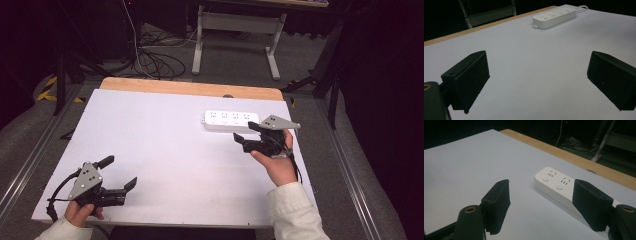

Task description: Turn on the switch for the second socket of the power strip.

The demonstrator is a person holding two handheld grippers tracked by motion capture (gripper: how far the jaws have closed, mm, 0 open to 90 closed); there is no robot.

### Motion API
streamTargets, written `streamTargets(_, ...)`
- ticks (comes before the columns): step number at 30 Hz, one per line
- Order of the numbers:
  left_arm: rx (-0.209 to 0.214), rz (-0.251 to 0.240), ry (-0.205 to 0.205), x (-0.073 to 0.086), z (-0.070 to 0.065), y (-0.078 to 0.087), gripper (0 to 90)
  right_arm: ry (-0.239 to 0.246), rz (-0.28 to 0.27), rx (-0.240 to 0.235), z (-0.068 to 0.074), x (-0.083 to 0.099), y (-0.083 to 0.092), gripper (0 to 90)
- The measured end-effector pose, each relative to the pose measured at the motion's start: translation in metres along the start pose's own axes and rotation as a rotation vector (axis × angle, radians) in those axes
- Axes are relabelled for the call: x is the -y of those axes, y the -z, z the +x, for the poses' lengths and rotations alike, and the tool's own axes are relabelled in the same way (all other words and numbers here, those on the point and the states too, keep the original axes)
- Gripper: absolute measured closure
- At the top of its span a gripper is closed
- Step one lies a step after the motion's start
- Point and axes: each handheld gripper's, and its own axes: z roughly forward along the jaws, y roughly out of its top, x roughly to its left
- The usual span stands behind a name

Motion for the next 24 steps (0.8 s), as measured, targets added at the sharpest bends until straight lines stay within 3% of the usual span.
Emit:
streamTargets(9, 0.004, -0.011, 0.007, -0.001, 0.0, 0.003, 4.7, 0.005, -0.02, -0.093, 0.016, 0.028, 0.019, 26.2)
streamTargets(24, 0.009, 0.01, 0.028, -0.002, -0.003, 0.008, 4.0, 0.007, -0.024, -0.166, 0.034, 0.076, 0.025, 24.8)
